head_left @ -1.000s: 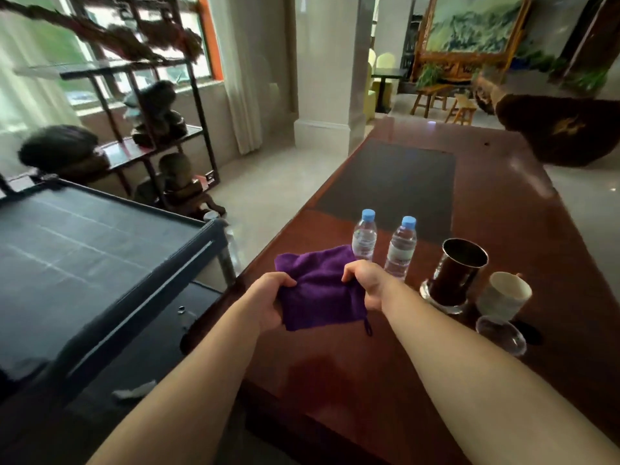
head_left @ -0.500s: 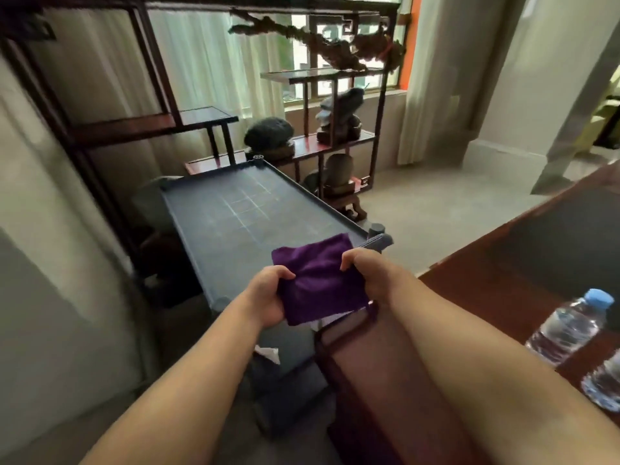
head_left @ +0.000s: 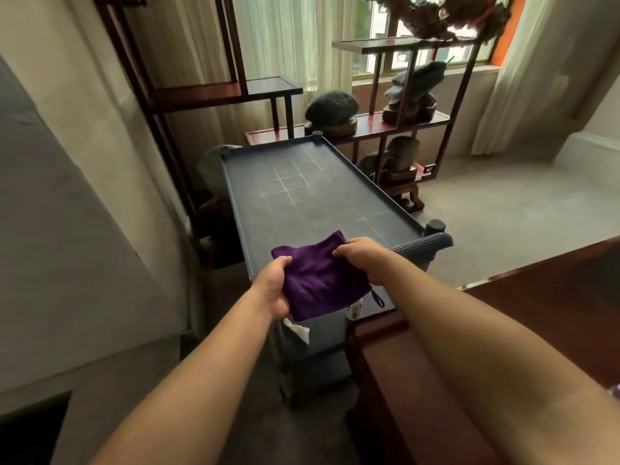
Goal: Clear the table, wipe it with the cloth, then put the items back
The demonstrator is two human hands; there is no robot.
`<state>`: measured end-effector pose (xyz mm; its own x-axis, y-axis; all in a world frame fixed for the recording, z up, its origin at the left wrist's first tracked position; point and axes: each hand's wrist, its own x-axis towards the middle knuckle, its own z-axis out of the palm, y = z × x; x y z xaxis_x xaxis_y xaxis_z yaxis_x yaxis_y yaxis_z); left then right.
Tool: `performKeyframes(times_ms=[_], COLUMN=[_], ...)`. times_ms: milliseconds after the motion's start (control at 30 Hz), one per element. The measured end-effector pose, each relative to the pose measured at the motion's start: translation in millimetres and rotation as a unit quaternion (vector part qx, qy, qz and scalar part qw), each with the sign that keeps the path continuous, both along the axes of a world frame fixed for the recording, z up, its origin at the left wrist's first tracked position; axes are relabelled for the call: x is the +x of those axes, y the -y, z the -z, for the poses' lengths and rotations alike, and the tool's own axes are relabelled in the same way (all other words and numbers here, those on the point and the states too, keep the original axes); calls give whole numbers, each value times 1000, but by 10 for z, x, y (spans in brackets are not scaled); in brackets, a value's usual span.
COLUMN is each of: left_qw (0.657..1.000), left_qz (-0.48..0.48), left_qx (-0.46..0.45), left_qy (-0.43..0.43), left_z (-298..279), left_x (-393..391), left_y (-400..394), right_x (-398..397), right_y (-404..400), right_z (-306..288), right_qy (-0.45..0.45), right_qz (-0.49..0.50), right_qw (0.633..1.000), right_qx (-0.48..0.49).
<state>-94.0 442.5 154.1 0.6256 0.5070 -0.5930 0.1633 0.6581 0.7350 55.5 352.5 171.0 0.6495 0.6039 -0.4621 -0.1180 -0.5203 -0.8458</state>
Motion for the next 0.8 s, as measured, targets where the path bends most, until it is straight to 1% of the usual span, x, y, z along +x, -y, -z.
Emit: performKeyframes(times_ms=[133,233,300,333,400,467,500,533,600,633,667,733,800], left_qw=[996,982,967,962,956,939,919,888,798,753,714,647,562], left_qz=[-60,-86,-90,-88,-78,-54,-25,15,94,127,152,170,181], left_qx=[43,136,190,202,224,275,320,374,484,527,558,602,648], left_qy=[-57,-103,-147,-160,-173,-200,-228,-266,-346,-373,-395,-437,-481], left_z=[66,172,217,231,233,216,185,154,101,70,56,-1,-67], left_x=[101,158,158,150,129,116,109,106,105,104,112,106,99], left_y=[27,8,-8,-17,-18,-7,2,10,19,29,37,56,104], right_x=[40,27,18,22,22,13,-3,-14,-42,-56,-52,-54,-30], right_y=[-26,-24,2,19,60,98,114,117,128,137,144,204,291], right_z=[100,143,157,166,178,177,163,163,146,126,129,112,105], right_qy=[77,175,234,256,285,312,324,335,352,359,364,371,390], right_qz=[-27,-40,-39,-40,-45,-73,-88,-99,-111,-114,-115,-110,-98], right_qw=[997,982,968,963,954,942,935,928,918,914,912,911,905], right_qx=[-16,-64,-80,-81,-81,-97,-113,-124,-142,-148,-150,-141,-138])
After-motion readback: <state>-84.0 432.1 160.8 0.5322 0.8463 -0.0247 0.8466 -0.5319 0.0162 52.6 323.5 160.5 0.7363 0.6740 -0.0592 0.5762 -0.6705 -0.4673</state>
